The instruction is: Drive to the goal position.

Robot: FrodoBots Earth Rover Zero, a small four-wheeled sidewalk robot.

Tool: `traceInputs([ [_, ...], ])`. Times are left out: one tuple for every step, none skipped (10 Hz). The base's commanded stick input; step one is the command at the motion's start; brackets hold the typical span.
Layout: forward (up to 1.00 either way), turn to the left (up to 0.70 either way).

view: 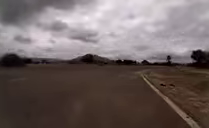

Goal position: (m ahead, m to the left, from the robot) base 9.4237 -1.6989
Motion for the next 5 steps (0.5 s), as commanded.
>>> traceInputs([
  [0.50,0.00],
  [0.50,0.00],
  [0.50,0.00],
  [0.50,0.00],
  [0.50,0.00],
])
